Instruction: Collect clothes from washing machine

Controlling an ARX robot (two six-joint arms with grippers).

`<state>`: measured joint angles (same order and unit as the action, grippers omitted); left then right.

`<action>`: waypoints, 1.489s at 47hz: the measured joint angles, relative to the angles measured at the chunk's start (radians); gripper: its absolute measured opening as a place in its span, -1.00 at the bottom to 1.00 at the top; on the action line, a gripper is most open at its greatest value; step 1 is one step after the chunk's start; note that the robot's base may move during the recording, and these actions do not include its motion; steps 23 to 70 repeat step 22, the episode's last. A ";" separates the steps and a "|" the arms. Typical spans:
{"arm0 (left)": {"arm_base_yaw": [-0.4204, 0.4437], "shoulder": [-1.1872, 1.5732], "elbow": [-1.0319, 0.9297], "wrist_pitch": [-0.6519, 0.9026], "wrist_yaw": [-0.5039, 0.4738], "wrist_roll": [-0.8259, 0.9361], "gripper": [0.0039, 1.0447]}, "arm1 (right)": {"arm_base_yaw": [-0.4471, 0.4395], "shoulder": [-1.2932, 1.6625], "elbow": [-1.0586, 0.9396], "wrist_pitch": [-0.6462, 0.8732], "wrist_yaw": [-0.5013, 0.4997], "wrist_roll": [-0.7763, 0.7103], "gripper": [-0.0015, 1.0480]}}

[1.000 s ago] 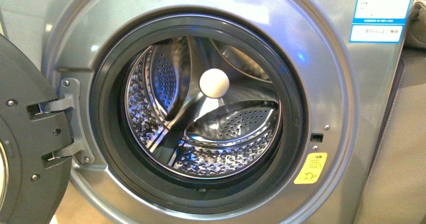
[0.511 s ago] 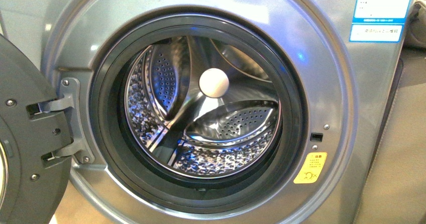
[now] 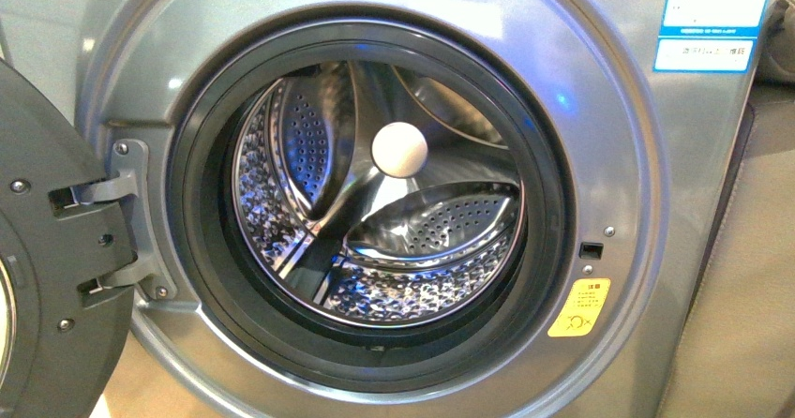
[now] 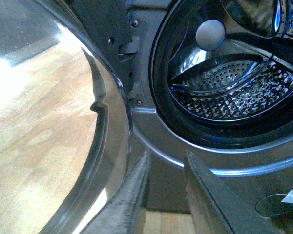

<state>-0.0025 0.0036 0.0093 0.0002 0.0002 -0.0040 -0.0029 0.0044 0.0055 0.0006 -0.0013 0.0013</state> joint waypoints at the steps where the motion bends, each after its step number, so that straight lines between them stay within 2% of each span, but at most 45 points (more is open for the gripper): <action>1: 0.000 0.000 0.000 0.000 0.000 0.000 -0.40 | 0.000 0.000 0.000 0.000 0.000 0.000 -0.36; 14: 0.000 0.000 0.000 0.000 0.000 0.000 0.90 | 0.000 0.000 0.000 0.000 0.000 0.000 0.87; 70: 0.000 0.000 0.000 0.000 0.000 0.000 0.88 | 0.000 0.000 0.000 0.000 0.000 0.001 0.86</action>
